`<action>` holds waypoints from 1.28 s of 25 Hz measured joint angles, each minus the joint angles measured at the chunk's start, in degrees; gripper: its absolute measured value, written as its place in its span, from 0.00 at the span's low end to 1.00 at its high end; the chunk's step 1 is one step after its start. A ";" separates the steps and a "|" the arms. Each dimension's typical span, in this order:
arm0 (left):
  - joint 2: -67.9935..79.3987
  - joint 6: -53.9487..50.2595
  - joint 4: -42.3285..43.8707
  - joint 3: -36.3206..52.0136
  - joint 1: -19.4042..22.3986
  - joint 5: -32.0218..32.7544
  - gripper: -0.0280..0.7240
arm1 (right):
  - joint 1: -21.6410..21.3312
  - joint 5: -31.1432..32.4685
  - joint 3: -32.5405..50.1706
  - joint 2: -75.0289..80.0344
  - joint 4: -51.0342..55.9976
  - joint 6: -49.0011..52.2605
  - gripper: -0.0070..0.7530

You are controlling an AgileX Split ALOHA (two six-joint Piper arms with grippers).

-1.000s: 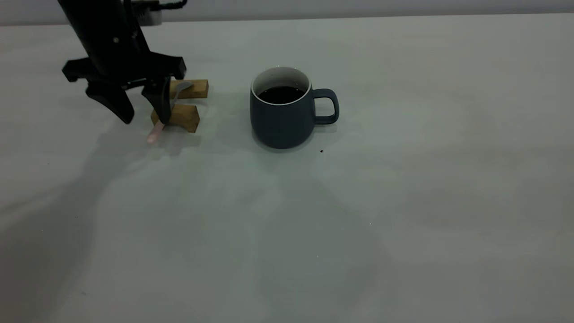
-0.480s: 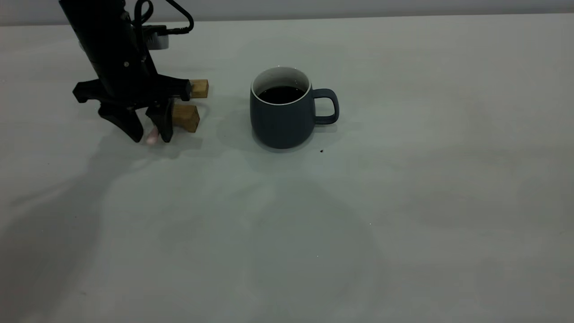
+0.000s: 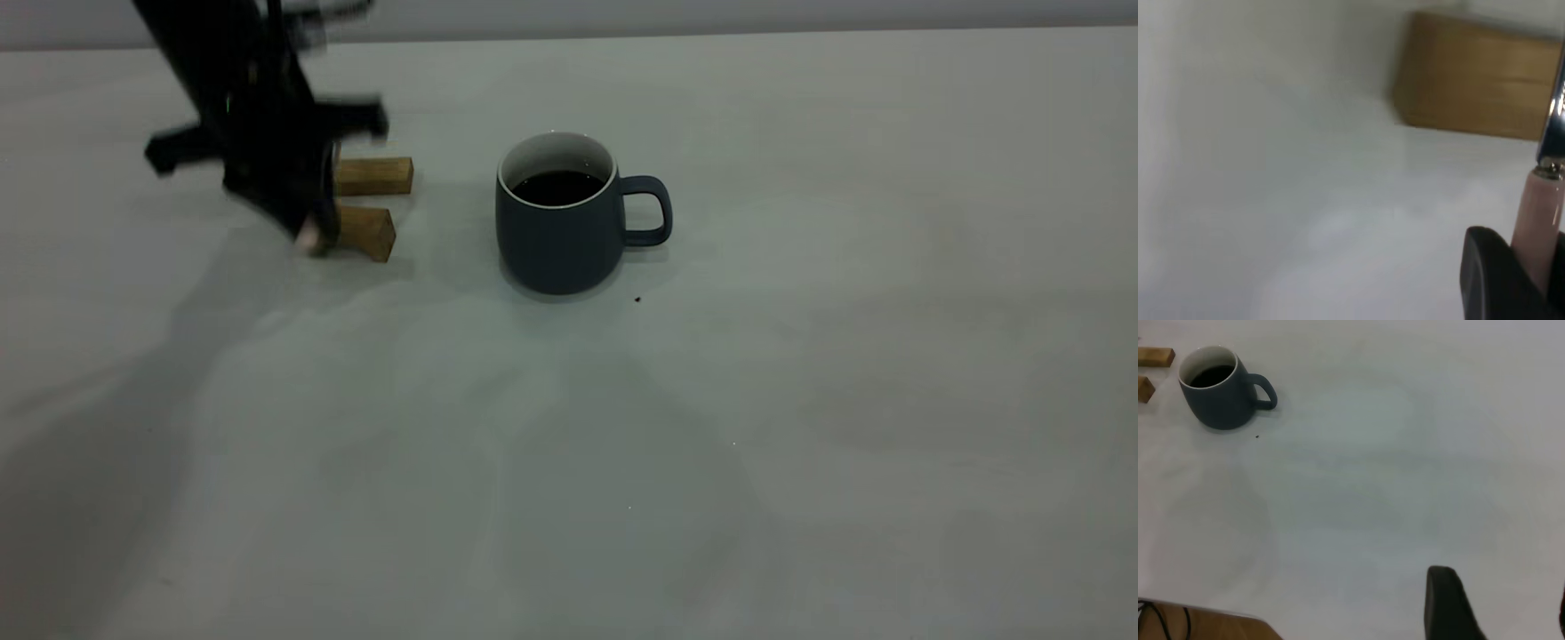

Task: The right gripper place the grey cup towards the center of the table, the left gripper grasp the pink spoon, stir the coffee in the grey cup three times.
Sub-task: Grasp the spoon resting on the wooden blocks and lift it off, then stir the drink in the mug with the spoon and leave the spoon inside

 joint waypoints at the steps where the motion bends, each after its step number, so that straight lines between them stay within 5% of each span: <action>1: -1.52 0.00 -2.45 -0.67 0.00 0.84 0.24 | 0.00 0.00 0.00 0.00 0.00 0.00 0.59; 10: -10.78 -2.90 -34.16 -3.06 0.00 10.30 0.24 | 0.00 0.00 0.00 0.00 0.00 0.00 0.59; 18: -9.43 -21.33 -67.68 -3.25 0.00 18.56 0.24 | 0.00 0.00 0.00 0.00 0.00 0.00 0.59; 32: -1.04 -47.45 -73.43 -3.25 -1.11 18.38 0.24 | 0.00 0.00 0.00 0.00 0.00 0.00 0.59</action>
